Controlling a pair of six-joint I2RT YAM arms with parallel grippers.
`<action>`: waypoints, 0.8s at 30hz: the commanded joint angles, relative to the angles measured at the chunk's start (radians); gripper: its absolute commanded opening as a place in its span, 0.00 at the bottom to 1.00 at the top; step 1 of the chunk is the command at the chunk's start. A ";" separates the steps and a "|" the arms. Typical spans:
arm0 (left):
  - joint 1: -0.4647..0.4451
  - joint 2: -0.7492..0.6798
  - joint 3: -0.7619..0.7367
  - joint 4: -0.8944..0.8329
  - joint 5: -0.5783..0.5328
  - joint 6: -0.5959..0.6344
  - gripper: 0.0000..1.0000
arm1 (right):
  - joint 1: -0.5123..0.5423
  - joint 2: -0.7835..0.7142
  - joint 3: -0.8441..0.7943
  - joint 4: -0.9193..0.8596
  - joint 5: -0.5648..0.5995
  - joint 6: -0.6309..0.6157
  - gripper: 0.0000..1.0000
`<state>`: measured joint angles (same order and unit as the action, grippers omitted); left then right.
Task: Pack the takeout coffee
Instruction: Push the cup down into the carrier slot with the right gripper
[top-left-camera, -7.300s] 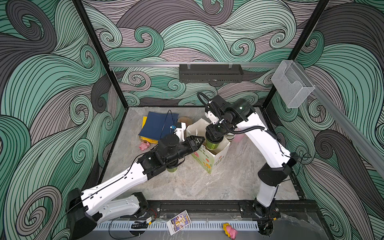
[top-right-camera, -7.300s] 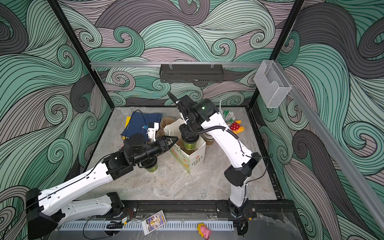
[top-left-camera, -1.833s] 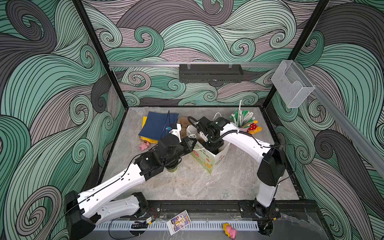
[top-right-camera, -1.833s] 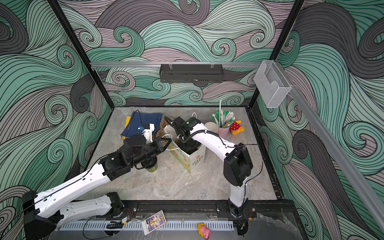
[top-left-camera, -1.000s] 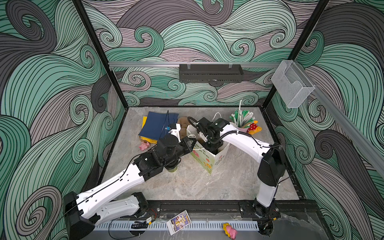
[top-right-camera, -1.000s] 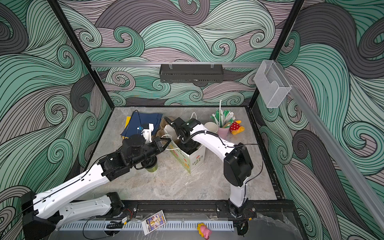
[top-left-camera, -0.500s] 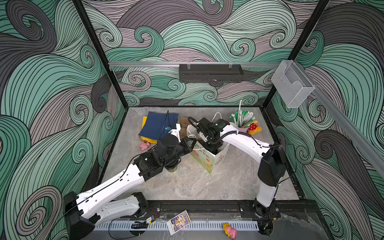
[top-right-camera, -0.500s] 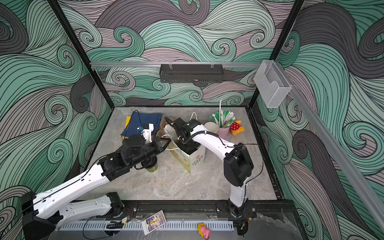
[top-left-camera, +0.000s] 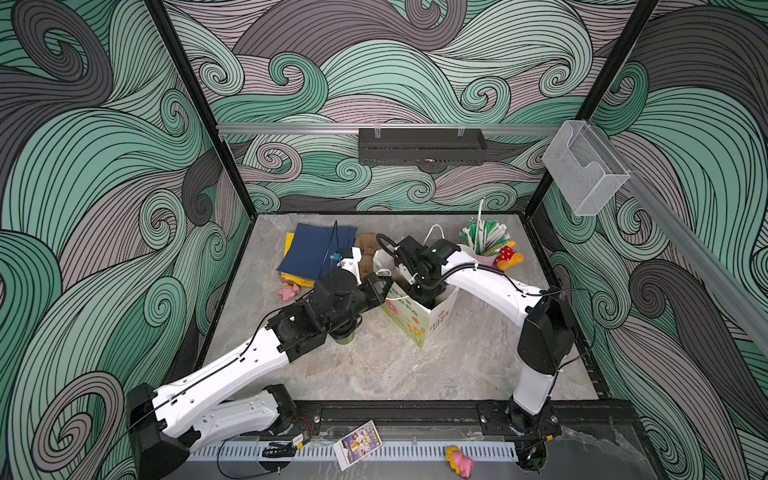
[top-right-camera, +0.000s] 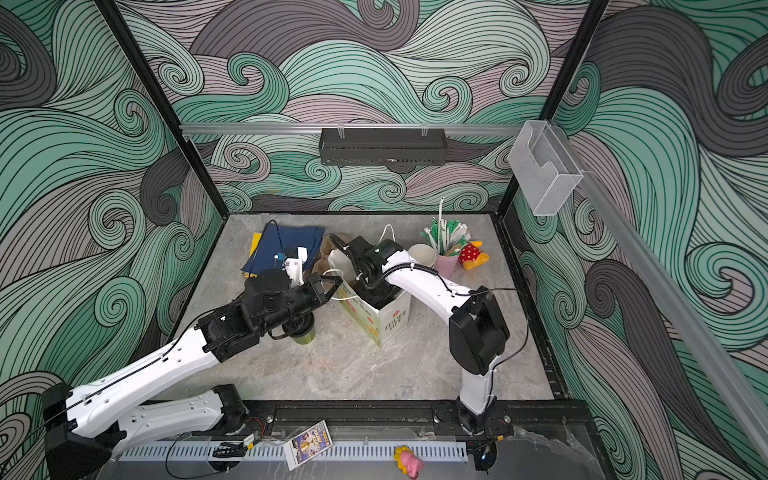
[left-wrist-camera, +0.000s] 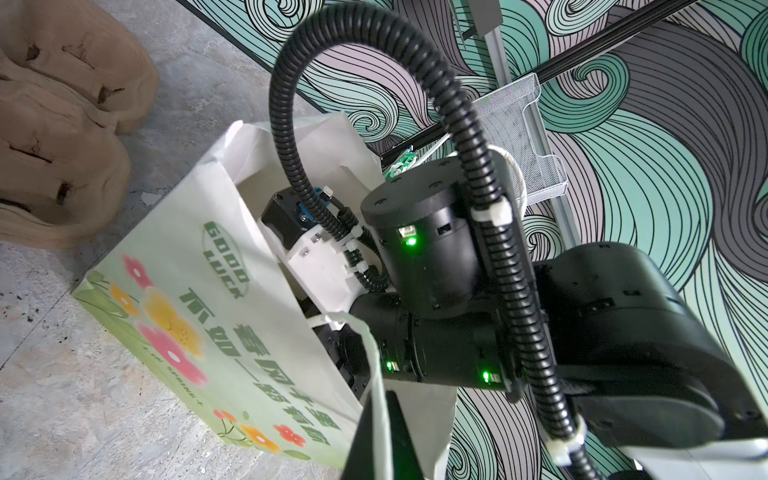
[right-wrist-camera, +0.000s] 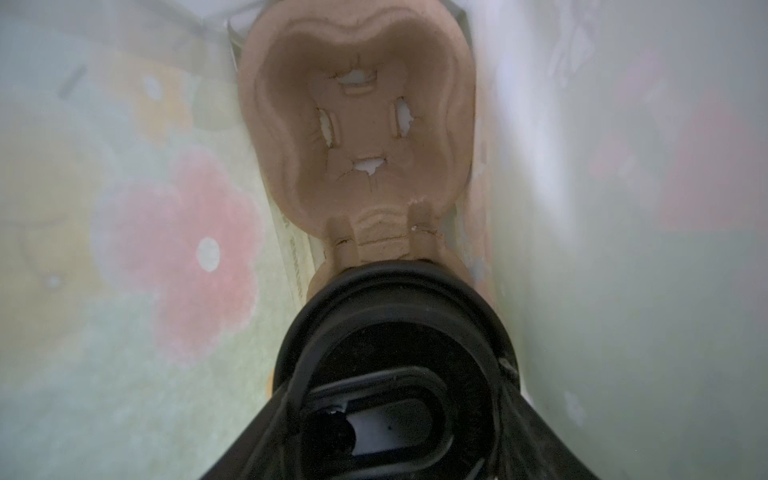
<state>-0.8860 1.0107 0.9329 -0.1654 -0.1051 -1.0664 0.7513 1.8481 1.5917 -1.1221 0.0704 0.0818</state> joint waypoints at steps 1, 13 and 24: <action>0.002 -0.003 0.020 -0.014 -0.011 0.001 0.00 | -0.016 0.125 -0.102 -0.103 0.045 -0.014 0.66; 0.003 0.003 0.020 -0.016 -0.010 -0.003 0.00 | -0.016 0.119 -0.111 -0.130 0.060 -0.008 0.66; 0.003 0.002 0.023 -0.019 -0.008 0.001 0.00 | -0.017 0.138 -0.123 -0.132 0.066 -0.013 0.66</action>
<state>-0.8860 1.0115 0.9329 -0.1658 -0.1047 -1.0664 0.7513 1.8507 1.5883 -1.1198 0.0750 0.0841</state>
